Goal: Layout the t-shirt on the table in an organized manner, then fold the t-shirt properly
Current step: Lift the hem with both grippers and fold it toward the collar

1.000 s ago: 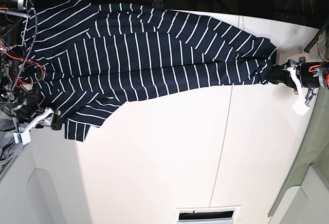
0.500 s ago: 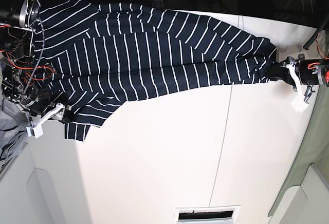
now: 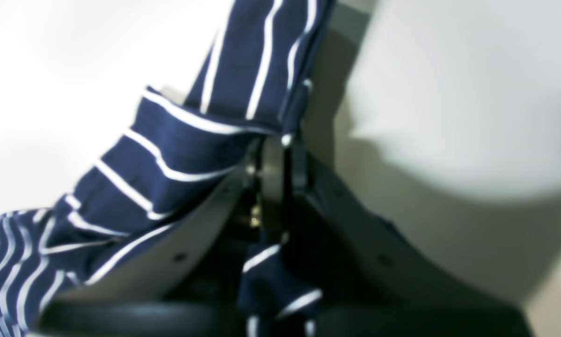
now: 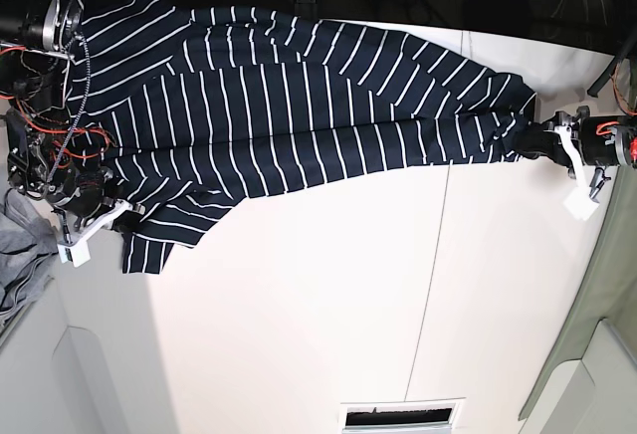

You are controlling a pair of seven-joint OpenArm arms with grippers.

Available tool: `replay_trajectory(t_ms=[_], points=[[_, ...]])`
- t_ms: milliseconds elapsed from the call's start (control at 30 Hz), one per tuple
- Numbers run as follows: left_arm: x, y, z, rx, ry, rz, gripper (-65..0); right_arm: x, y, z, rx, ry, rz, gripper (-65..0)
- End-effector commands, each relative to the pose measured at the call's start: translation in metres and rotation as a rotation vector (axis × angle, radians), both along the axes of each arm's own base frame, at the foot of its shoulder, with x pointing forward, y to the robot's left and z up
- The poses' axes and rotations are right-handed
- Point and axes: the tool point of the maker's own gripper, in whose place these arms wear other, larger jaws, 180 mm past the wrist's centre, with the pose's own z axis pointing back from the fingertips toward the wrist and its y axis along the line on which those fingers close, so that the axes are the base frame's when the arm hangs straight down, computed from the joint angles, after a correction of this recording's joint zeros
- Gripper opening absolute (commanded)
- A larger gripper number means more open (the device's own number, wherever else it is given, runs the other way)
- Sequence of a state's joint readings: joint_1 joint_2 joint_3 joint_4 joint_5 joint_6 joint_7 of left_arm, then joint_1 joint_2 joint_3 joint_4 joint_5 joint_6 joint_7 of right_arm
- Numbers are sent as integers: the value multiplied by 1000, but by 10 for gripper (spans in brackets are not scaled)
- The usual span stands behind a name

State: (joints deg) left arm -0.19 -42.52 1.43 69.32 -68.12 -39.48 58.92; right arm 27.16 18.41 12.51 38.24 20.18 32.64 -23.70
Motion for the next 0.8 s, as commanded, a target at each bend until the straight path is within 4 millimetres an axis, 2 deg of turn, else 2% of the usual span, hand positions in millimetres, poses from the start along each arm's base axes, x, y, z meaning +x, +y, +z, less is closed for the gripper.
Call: replay_trajectory(t_ms=[0, 167, 367, 600, 767], points=[[14, 6, 17, 0, -56, 3, -650, 20, -8, 30, 17, -76, -8, -650], [9, 8, 15, 11, -33, -9, -650, 2, -10, 59, 90, -80, 25, -650], [9, 8, 15, 9, -29, -11, -650, -50, 2, 89, 95, -123, 118, -650], [8, 8, 14, 14, -27, -12, -650, -122, 21, 82, 46, -88, 217, -650], [8, 9, 13, 22, -26, -14, -650, -162, 30, 72, 31, -35, 251, -650]])
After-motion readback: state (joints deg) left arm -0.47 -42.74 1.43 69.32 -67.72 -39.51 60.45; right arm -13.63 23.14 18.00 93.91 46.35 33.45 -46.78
